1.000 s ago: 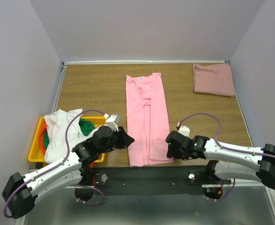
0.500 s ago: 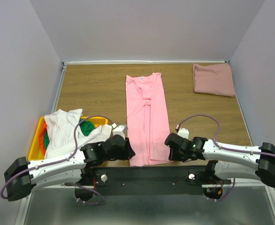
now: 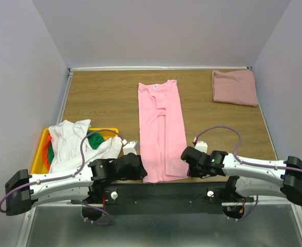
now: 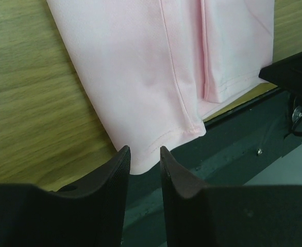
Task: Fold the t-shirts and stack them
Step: Fold the tshirt
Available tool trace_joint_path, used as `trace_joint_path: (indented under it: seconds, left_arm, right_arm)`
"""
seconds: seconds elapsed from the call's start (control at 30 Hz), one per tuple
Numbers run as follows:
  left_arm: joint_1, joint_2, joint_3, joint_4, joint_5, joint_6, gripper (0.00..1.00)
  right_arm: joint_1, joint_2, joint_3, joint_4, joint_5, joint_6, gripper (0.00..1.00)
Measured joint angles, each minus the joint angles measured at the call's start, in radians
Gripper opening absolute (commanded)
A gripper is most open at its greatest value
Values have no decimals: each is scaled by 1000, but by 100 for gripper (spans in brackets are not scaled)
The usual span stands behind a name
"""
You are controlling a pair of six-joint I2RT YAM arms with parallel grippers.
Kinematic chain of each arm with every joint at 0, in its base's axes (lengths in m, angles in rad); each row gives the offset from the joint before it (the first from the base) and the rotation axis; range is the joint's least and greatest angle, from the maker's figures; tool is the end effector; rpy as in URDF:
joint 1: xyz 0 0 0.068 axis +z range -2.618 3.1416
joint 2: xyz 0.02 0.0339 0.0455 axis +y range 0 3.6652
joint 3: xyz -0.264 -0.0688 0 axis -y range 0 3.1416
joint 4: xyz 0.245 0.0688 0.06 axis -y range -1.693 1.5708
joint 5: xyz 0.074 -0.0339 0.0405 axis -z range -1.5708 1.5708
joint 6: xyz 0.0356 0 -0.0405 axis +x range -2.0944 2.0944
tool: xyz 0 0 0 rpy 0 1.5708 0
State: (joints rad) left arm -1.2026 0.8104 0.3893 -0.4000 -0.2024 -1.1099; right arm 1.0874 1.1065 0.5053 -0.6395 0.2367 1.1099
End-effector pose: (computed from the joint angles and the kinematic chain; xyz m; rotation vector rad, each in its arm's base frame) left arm 0.0644 -0.1470 0.1797 0.0163 2.5454 -0.8119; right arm 0.0878 0.1493 0.1577 0.0861 2.7702 0.2612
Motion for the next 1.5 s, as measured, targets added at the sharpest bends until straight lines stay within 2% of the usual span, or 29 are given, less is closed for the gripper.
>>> trace_joint_path:
  seconds: [0.57,1.5]
  left_arm:
    - [-64,101,-12,-21,21,-66,44]
    - [-75,156,-8,-8,11,-88,38]
  right_arm:
    - [0,7,0,5,0,0,24]
    - [0,3,-2,7,0,-1,24]
